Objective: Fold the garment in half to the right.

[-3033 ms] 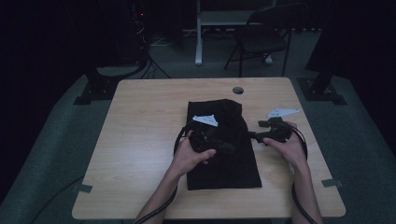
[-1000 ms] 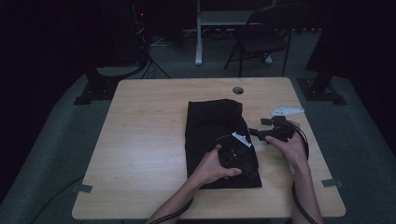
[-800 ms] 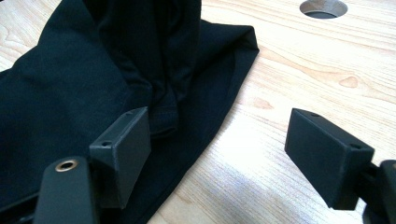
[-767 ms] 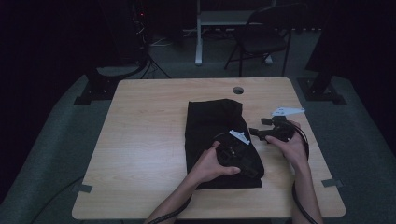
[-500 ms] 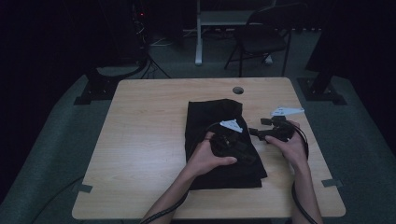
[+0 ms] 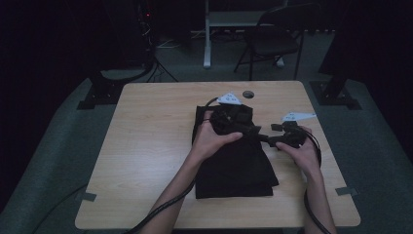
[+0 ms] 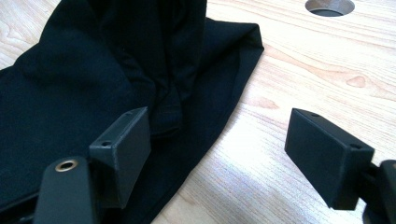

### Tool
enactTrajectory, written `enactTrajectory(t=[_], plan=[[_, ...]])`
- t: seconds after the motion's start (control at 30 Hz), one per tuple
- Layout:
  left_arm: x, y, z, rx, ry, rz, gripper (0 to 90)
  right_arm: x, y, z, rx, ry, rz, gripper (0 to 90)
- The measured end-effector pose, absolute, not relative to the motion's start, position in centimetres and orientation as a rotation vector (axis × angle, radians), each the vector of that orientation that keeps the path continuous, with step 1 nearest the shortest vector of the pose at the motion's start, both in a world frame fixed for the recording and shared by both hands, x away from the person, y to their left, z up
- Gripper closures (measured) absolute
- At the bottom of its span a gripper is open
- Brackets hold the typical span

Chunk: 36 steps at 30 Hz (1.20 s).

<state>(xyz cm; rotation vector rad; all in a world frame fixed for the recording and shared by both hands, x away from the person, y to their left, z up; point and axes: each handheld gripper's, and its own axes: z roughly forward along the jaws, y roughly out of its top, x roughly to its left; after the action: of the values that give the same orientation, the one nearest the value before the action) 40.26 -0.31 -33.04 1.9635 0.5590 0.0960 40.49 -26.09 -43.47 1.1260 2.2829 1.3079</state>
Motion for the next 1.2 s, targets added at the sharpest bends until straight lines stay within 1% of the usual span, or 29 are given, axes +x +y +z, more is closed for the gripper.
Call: enactTrajectory(t=[0.13,0.2,0.47,0.57,0.6,0.7,0.73,0.8,0.87,0.93,0.97,1.0,1.07,1.1,1.17,1.2], plan=[[41.4,-0.7,-32.3,1.956,0.574,0.138,31.2,40.5,-26.1,-43.5,1.121,2.285,1.308,21.6],[42.2,-1.1,-32.2,1.970,0.587,0.184,31.2,40.5,-26.0,-43.5,1.122,2.289,1.308,21.7],[44.7,-2.4,-33.4,2.053,0.628,0.327,31.3,40.4,-25.9,-43.5,1.118,2.293,1.315,21.6],[45.3,-2.8,-34.2,2.071,0.648,0.340,31.8,40.4,-25.8,-43.5,1.111,2.296,1.316,21.6],[45.5,-2.9,-34.4,2.078,0.653,0.339,34.1,40.4,-25.8,-43.5,1.110,2.298,1.316,21.7],[45.7,-3.1,-34.8,2.073,0.669,0.352,35.4,40.4,-25.8,-43.5,1.101,2.297,1.319,21.7],[45.7,-3.1,-34.8,2.072,0.674,0.360,38.5,40.4,-25.8,-43.4,1.101,2.295,1.321,21.6],[45.7,-3.3,-34.9,2.085,0.678,0.362,40.5,40.4,-25.9,-43.4,1.103,2.293,1.325,21.6],[45.8,-3.4,-35.0,2.110,0.683,0.382,44.6,40.4,-25.8,-43.4,1.102,2.295,1.325,21.6],[45.9,-3.4,-35.0,2.124,0.689,0.381,50.9,40.4,-25.8,-43.4,1.100,2.298,1.325,21.6],[45.9,-3.4,-35.0,2.134,0.697,0.385,55.5,40.4,-25.7,-43.4,1.100,2.300,1.324,21.6],[45.9,-3.4,-35.1,2.138,0.711,0.394,62.5,40.4,-25.7,-43.4,1.100,2.301,1.323,21.6],[46.1,-3.3,-35.2,2.143,0.731,0.383,72.3,40.4,-25.7,-43.4,1.101,2.301,1.325,21.6],[46.1,-3.2,-35.2,2.143,0.740,0.375,78.7,40.4,-25.7,-43.4,1.100,2.301,1.324,21.6],[46.3,-3.0,-35.2,2.151,0.750,0.346,83.3,40.4,-25.7,-43.4,1.099,2.301,1.324,21.6],[46.3,-3.0,-35.2,2.150,0.755,0.339,84.3,40.4,-25.7,-43.4,1.100,2.301,1.326,21.6]])
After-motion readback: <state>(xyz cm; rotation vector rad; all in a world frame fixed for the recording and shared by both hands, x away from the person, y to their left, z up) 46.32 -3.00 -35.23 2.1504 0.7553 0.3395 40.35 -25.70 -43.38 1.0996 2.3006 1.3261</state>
